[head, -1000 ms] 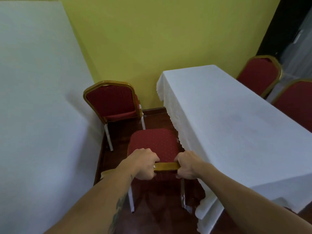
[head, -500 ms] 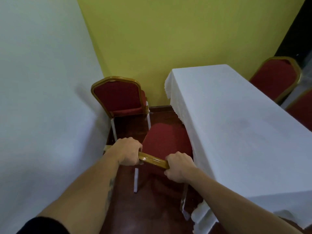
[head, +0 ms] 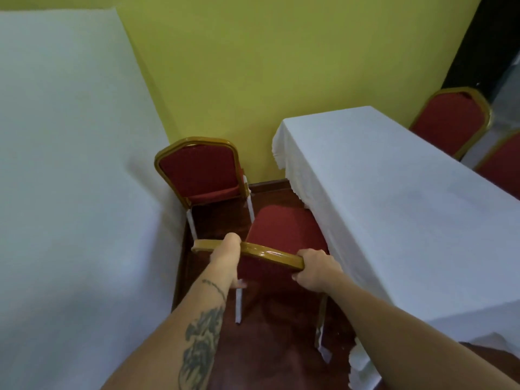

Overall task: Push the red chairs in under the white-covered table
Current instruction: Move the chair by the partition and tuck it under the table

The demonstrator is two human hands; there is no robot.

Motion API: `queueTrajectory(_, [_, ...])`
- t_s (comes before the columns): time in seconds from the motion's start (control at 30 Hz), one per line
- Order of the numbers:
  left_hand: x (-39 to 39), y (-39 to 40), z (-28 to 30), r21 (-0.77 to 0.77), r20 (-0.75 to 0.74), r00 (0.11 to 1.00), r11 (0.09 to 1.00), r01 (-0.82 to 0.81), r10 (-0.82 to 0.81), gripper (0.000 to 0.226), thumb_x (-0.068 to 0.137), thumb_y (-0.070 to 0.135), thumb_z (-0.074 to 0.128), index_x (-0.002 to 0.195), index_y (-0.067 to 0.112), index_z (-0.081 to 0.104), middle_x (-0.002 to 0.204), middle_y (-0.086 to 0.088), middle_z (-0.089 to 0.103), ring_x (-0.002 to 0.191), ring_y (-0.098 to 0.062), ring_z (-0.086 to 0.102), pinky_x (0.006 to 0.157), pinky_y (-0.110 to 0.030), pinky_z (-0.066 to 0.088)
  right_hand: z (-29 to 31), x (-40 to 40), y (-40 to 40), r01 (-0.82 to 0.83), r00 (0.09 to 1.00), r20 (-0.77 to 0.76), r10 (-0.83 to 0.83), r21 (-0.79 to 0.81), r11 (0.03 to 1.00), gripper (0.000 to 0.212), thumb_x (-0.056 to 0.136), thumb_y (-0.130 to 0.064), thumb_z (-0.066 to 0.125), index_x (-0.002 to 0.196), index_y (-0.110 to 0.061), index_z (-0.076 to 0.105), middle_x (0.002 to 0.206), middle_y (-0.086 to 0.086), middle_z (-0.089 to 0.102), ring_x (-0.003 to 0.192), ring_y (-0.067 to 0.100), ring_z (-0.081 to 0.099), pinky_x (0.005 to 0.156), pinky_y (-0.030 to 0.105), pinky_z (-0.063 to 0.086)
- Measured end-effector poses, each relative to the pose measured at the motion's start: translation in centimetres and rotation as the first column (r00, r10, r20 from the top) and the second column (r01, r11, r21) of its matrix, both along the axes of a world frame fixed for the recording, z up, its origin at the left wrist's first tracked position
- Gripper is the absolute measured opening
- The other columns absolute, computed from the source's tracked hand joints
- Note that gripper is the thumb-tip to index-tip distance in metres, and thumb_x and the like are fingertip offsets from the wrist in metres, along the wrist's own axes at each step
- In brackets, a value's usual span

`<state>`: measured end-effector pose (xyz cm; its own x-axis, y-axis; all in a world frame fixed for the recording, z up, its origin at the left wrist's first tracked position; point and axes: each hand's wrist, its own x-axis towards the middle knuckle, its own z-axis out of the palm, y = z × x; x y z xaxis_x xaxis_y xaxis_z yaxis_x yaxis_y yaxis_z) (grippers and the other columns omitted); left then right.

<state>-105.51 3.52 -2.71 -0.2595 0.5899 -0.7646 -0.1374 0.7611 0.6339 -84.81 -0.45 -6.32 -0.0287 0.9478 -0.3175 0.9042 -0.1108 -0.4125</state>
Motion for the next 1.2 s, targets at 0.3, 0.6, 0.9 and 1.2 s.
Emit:
queueTrajectory(0.3, [1.3,1.0,-1.0,0.134,-0.002,0.997,0.988,0.073,-0.073,0.060,0.081,0.010,0.068,0.134,0.001,0.041,0.126,-0.016,0.052,0.109,-0.035,0.061,0.068,-0.053,0.063,1.4,-3.5,-0.9,0.091,0.978,0.192,-0.083,-0.032,0.995,0.030,0.088,-0.043,0.071,0.103,-0.020,0.059,0.098,0.000,0.058,0.097,0.026,0.062,0.076,0.034,0.045])
queueTrajectory(0.6, [-4.4,4.0,-2.6,0.191,-0.301,0.943,0.959,0.207,-0.143,0.078,0.085,0.014,0.072,0.147,-0.005,0.028,0.136,-0.021,0.054,0.117,-0.037,0.061,0.093,-0.040,0.054,1.3,-12.2,-3.7,0.142,0.968,0.208,-0.144,0.025,0.990,0.032,0.093,-0.033,0.065,0.118,-0.012,0.063,0.115,0.011,0.066,0.105,0.033,0.065,0.078,0.040,0.049])
queueTrajectory(0.9, [-4.6,7.3,-3.2,0.200,-0.316,0.855,0.853,0.483,-0.410,0.059,0.085,0.005,0.066,0.139,-0.005,0.045,0.121,-0.020,0.063,0.076,-0.024,0.068,0.040,-0.034,0.053,2.1,-13.9,-3.6,0.139,0.963,0.238,-0.128,-0.028,0.990,0.036,0.092,-0.029,0.068,0.122,-0.009,0.064,0.105,0.008,0.064,0.098,0.031,0.067,0.078,0.042,0.056])
queueTrajectory(1.2, [-5.2,11.0,-3.2,0.213,-0.316,0.782,0.763,0.610,-0.537,0.063,0.065,0.021,0.069,0.123,-0.002,0.056,0.129,-0.019,0.060,0.093,-0.029,0.072,0.060,-0.043,0.065,2.0,-14.5,-1.2,0.155,0.955,0.261,-0.139,-0.040,0.987,0.038,0.091,-0.031,0.069,0.121,-0.009,0.063,0.103,0.007,0.062,0.096,0.030,0.068,0.075,0.040,0.057])
